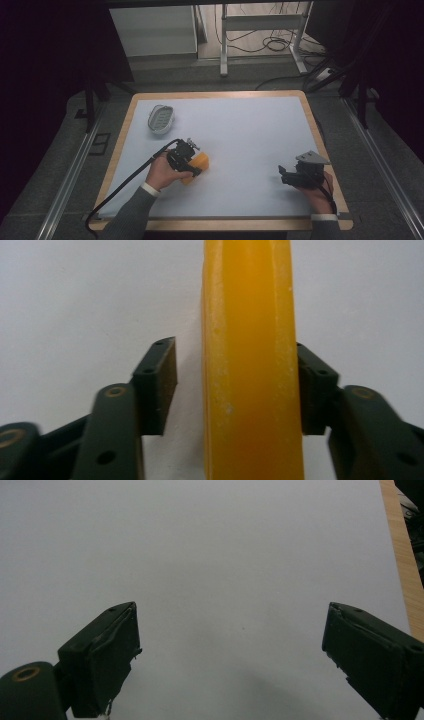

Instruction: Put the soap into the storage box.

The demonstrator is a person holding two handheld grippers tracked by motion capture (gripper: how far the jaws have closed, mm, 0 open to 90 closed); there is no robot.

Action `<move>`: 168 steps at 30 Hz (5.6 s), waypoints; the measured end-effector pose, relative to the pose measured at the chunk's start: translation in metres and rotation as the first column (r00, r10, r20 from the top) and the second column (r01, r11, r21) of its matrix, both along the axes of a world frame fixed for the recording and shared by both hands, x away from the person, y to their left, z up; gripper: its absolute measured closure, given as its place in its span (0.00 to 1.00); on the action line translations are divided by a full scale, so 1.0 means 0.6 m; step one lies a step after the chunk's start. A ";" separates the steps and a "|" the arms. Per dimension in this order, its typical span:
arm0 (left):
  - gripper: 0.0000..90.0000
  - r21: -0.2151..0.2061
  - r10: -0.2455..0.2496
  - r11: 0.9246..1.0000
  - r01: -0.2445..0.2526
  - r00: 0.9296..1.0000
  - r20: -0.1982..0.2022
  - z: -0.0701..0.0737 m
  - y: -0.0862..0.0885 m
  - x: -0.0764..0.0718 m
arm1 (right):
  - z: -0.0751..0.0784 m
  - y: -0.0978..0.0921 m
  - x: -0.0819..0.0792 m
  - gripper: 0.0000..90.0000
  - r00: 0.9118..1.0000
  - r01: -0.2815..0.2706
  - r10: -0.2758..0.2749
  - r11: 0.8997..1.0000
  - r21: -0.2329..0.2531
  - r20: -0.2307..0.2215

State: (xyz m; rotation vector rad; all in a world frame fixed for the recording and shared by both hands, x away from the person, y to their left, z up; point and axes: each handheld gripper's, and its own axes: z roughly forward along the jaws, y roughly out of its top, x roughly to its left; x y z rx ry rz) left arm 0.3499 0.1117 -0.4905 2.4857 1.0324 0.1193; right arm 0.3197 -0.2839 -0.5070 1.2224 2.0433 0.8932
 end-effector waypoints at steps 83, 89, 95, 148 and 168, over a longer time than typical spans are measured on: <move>0.68 -0.151 0.160 0.977 -0.150 0.985 0.057 0.092 0.126 0.069 | -0.001 -0.012 0.000 0.09 0.999 0.046 -0.046 0.999 -0.003 0.002; 0.68 -0.165 0.177 0.972 -0.168 0.983 0.045 0.096 0.136 0.083 | -0.002 -0.009 0.000 0.09 0.999 0.041 -0.041 0.999 -0.004 -0.001; 0.68 -0.167 0.209 0.966 -0.199 0.977 0.043 0.094 0.148 0.096 | -0.001 -0.011 0.000 0.09 0.999 0.043 -0.043 0.999 -0.002 0.001; 0.68 -0.254 0.360 0.903 -0.347 0.933 0.005 0.105 0.210 0.174 | -0.003 -0.015 -0.002 0.09 0.999 0.046 -0.046 0.999 -0.005 -0.003; 0.68 -0.313 0.442 0.850 -0.423 0.897 -0.013 0.106 0.257 0.202 | 0.001 -0.011 -0.005 0.09 0.999 0.030 -0.030 1.000 -0.008 0.032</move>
